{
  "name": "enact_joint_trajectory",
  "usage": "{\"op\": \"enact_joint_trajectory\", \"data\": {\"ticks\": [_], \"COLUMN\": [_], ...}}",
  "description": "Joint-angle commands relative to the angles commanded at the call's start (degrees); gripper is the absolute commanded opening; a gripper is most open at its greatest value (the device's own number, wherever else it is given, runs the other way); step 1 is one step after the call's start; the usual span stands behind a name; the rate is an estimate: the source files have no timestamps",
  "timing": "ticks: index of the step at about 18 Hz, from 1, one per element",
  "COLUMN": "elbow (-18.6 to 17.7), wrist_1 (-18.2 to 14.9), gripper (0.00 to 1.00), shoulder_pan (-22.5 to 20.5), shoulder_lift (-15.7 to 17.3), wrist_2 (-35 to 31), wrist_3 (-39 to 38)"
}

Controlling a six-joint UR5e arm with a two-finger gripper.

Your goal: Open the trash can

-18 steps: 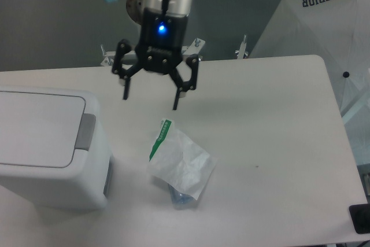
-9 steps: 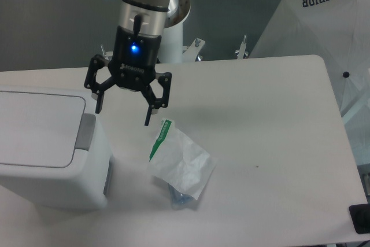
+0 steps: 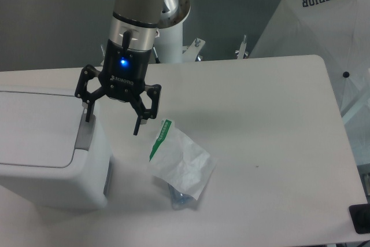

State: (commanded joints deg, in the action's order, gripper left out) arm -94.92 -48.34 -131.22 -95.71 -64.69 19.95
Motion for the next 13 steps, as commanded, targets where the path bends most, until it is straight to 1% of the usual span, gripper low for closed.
{"op": "enact_joint_trajectory", "data": {"ticks": [6, 13], "elbow": [1.4, 1.4], "wrist_1": [0.0, 0.2], "gripper": [1.0, 1.0], "shoulder_pan": [0.4, 0.6], "shoulder_lift": [-1.7, -2.5], "wrist_2": [-0.1, -0.2], "wrist_3": [0.0, 0.1]}}
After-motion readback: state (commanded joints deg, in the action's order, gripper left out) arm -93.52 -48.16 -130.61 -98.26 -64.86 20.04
